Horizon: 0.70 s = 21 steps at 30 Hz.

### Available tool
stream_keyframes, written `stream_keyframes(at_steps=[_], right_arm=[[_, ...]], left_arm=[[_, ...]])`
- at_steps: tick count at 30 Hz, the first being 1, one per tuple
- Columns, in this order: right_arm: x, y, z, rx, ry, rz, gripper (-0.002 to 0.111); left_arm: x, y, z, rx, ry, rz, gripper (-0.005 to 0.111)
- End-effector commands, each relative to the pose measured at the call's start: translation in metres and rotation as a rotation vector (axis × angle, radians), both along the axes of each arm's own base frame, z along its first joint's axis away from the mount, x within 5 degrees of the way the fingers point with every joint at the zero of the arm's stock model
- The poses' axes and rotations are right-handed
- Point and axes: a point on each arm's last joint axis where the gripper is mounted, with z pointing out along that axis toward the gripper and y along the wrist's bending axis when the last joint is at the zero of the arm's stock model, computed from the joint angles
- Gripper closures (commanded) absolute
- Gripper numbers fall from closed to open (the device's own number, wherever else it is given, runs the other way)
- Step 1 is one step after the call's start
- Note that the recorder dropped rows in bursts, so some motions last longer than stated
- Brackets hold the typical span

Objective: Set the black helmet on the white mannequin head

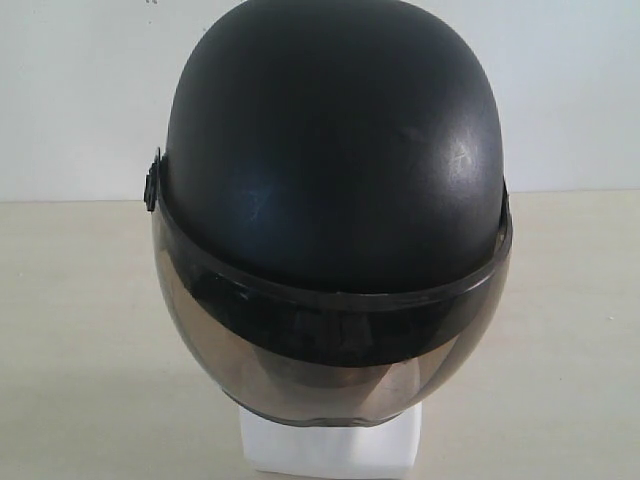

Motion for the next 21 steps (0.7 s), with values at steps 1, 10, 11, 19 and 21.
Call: stream_keyframes(at_steps=[1,10,11,19,21], right_arm=[[-0.016,-0.009,0.017,0.039,-0.238,-0.142,0.109],[0.072,-0.012,-0.019,0.245,-0.246,-0.330,0.109],[0.075,-0.012,-0.032,0.237,-0.206,-0.335,0.109],[0.030,-0.017,-0.053,0.210,-0.353,-0.315,0.109],[0.022,-0.018,-0.057,0.163,-0.402,-0.304,0.109]], left_arm=[[0.000,-0.001,-0.001,-0.017,0.002,-0.007,0.102],[0.000,-0.001,-0.001,-0.017,0.002,-0.007,0.102],[0.000,-0.001,-0.001,-0.017,0.002,-0.007,0.102],[0.000,-0.001,-0.001,-0.017,0.002,-0.007,0.102],[0.000,-0.001,-0.001,-0.017,0.002,-0.007,0.102]])
